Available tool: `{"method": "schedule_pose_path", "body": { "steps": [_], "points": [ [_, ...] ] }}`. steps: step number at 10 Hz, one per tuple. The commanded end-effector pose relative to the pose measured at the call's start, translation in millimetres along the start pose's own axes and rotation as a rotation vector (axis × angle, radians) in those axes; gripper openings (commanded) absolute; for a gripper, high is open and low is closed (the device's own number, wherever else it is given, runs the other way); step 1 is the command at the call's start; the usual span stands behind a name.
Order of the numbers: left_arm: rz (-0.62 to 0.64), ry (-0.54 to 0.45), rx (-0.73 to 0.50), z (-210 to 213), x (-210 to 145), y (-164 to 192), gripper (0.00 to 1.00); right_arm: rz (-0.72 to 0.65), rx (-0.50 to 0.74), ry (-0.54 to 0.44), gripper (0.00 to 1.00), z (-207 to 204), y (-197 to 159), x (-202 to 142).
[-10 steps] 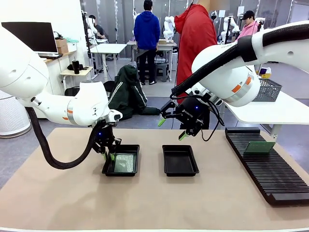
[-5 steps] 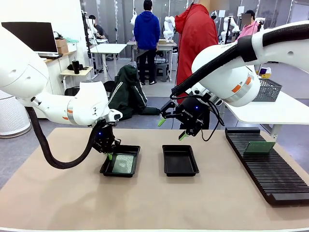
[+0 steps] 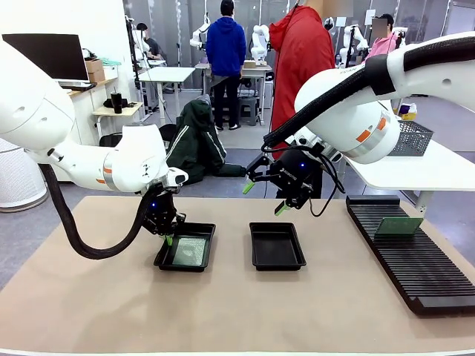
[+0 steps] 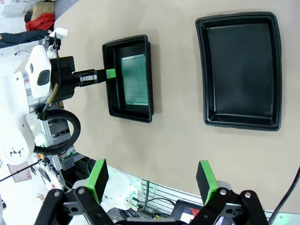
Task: Inspect and transfer BCBs to ESD trays.
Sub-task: Pick up the ESD tray and place it on the left side of the table.
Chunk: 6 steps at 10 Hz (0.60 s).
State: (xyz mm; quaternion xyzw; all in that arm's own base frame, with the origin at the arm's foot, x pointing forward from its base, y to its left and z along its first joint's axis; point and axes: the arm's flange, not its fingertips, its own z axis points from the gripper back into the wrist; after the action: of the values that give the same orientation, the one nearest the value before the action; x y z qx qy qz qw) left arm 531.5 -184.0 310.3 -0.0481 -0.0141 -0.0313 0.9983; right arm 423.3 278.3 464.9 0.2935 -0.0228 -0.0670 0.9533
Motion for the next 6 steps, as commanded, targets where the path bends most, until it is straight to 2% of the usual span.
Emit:
{"method": "schedule_pose_path", "body": {
  "steps": [1,5,6],
  "points": [
    [-0.005,-0.004,0.003,0.0,0.1,0.0,0.0,-0.004,-0.008,-0.005,1.0,-1.2,1.0,2.9],
    [-0.005,-0.004,0.003,0.0,0.1,0.0,0.0,-0.004,-0.008,-0.005,1.0,-1.2,1.0,2.9],
    [0.0,0.0,0.0,0.0,0.0,0.0,0.03,-0.004,-0.008,-0.005,1.0,-1.2,1.0,2.9]
  ]
}}
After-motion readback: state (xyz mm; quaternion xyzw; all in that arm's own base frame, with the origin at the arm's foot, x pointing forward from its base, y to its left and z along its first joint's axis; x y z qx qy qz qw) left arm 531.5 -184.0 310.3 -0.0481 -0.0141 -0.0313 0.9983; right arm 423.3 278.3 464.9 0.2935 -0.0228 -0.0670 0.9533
